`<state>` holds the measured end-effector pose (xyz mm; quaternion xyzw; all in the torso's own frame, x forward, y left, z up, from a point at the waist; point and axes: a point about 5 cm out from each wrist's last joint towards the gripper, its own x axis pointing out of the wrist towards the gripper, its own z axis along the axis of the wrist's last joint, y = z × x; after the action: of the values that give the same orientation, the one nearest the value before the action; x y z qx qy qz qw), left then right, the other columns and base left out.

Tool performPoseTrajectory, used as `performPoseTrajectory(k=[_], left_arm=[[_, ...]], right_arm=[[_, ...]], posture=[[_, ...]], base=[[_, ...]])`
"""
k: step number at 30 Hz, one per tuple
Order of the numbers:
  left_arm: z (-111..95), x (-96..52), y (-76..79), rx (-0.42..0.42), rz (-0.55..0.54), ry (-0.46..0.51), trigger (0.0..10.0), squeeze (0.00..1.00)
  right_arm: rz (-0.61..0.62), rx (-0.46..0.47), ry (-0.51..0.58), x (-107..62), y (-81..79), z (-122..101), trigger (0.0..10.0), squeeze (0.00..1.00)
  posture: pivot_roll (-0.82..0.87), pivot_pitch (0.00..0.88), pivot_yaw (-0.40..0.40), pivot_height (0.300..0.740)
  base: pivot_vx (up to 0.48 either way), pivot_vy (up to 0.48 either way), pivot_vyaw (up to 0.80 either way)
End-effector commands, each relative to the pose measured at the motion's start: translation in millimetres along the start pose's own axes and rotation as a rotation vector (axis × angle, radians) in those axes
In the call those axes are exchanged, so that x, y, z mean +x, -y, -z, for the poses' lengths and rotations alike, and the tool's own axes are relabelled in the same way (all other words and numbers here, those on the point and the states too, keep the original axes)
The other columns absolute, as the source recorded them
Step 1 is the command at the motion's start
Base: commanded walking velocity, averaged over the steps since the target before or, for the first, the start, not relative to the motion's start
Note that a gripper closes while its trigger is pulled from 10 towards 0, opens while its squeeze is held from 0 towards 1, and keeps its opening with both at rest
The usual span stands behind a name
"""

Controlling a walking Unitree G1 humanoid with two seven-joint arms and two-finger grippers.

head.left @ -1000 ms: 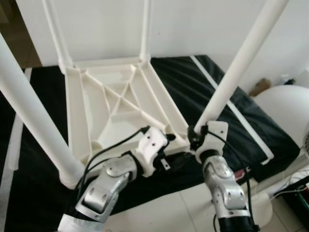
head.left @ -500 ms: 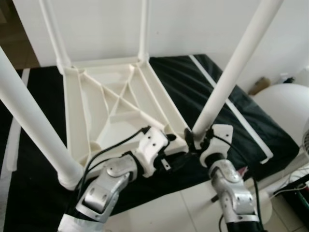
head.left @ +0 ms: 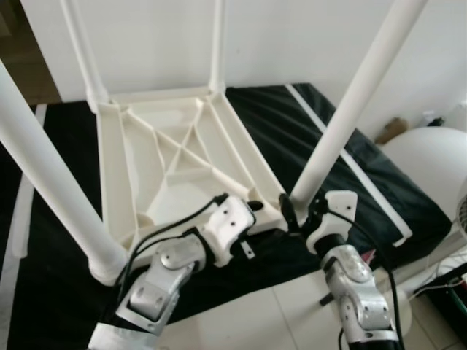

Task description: Building children table

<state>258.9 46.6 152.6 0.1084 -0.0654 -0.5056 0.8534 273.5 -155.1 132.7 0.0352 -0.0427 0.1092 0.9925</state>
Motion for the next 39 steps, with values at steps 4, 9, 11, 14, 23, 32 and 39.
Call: performPoseTrajectory(k=[4, 9, 11, 14, 23, 32, 39], left_arm=[[2, -0.7, -5.5, -0.044, -0.061, -0.002, 10.0, 0.00], [4, 0.4, -2.3, -0.060, -0.018, -0.011, 10.0, 0.00], [4, 0.7, -1.2, -0.061, -0.005, -0.013, 10.0, 0.00], [4, 1.2, -1.2, -0.054, 0.008, -0.010, 10.0, 0.00], [-2, 2.5, -1.6, -0.045, 0.042, 0.005, 10.0, 0.00], [-5, 4.3, -0.3, -0.028, 0.060, 0.007, 10.0, 0.00], [-6, 3.0, -2.5, -0.021, 0.052, 0.006, 10.0, 0.00]], right_arm=[[-0.070, 0.015, -0.038, -4.6, 8.7, 8, 10.0, 0.00], [-0.151, -0.019, -0.058, -1.8, 15.0, 9, 10.0, 0.00], [-0.168, -0.032, -0.063, -0.8, 17.1, 9, 10.0, 0.00], [-0.211, -0.068, -0.075, 3.0, 23.6, 9, 10.0, 0.00], [-0.296, -0.144, -0.110, 21.3, 36.8, 8, 10.0, 0.00], [-0.440, -0.203, -0.173, 43.2, 27.0, 14, 10.0, 0.00], [-0.471, -0.213, -0.170, 48.7, 23.9, 16, 10.0, 0.00]], posture=[[-0.04, 0.010, -0.047, 0.740], [-0.04, 0.000, -0.035, 0.740], [-0.04, 0.000, -0.035, 0.740], [-0.04, 0.000, -0.032, 0.740], [-0.04, 0.000, -0.024, 0.740], [-0.04, 0.000, -0.021, 0.740], [-0.02, 0.006, -0.034, 0.740]], base=[[0.000, 0.000, 0.00], [0.000, 0.000, 0.00], [0.000, 0.000, 0.00], [0.000, 0.000, 0.00], [0.000, 0.000, 0.00], [0.000, 0.000, 0.00], [0.000, 0.000, 0.00]])
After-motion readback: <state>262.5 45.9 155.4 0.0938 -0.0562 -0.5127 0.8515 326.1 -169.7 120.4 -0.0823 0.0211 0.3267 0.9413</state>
